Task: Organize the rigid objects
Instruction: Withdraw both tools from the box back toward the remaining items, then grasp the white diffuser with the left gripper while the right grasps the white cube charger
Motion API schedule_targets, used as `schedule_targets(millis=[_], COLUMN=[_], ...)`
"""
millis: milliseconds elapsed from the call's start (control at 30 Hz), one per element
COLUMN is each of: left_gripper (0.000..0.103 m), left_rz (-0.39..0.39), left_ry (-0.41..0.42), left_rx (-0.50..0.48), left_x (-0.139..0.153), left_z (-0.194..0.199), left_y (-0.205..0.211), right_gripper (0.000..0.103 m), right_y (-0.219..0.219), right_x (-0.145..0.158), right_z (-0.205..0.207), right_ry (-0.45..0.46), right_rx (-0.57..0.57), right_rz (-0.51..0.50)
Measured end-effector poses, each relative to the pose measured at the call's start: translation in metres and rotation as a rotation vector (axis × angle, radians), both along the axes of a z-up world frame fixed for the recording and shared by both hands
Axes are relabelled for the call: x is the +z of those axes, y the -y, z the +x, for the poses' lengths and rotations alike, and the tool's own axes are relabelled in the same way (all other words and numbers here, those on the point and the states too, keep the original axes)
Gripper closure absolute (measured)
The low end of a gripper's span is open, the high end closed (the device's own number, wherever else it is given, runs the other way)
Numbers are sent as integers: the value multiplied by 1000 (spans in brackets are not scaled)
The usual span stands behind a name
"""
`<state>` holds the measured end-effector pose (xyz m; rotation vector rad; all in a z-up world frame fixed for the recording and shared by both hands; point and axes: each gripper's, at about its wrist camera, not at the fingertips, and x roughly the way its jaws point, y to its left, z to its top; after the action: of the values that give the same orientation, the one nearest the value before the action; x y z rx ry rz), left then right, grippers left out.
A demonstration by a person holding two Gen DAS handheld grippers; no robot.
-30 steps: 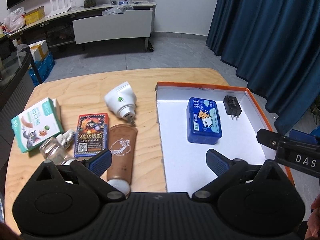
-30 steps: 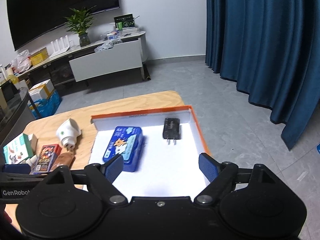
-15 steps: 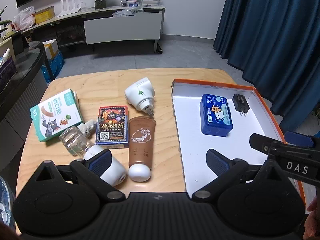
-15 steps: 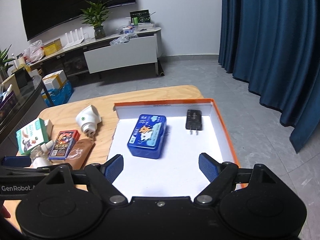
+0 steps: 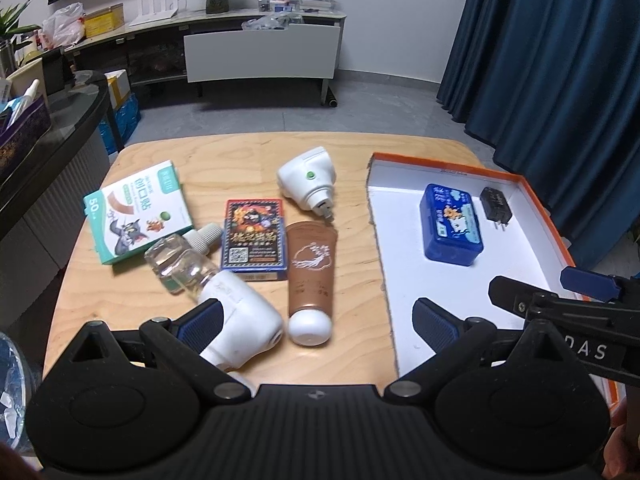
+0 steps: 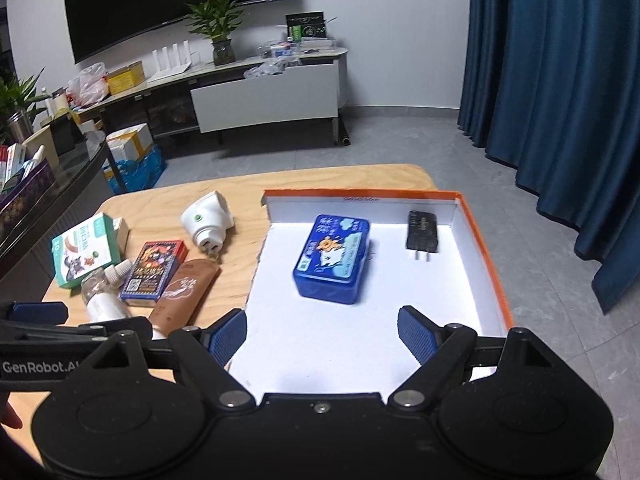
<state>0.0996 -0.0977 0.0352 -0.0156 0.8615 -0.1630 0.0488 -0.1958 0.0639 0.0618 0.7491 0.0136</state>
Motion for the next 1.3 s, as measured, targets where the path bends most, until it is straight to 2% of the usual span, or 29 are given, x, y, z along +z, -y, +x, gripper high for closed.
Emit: schedule_targets(millis=[333, 567, 867, 1033, 1200, 1300], left_gripper=[0, 0, 0, 0, 0, 0], left_rz=[-47, -69, -75, -88, -47, -8], left_ry=[-22, -1, -45, -18, 19, 15], left_rx=[19, 11, 84, 49, -17, -21], left_x=[-10, -21, -49, -50, -53, -62], left_z=[-8, -25, -31, -23, -1, 17], left_y=[-28, -59, -105, -97, -74, -65], right_gripper=[6, 6, 6, 6, 6, 6], right_y=[-26, -42, -42, -38, -39, -41], right_x=[-11, -20, -30, -32, -30, -29], right_z=[1, -5, -6, -5, -5, -6], right_ry=[-34, -51, -70, -71, -71, -67], right_rx=[50, 119, 121, 109, 108, 115], right_rz=[2, 12, 45, 50, 53, 46])
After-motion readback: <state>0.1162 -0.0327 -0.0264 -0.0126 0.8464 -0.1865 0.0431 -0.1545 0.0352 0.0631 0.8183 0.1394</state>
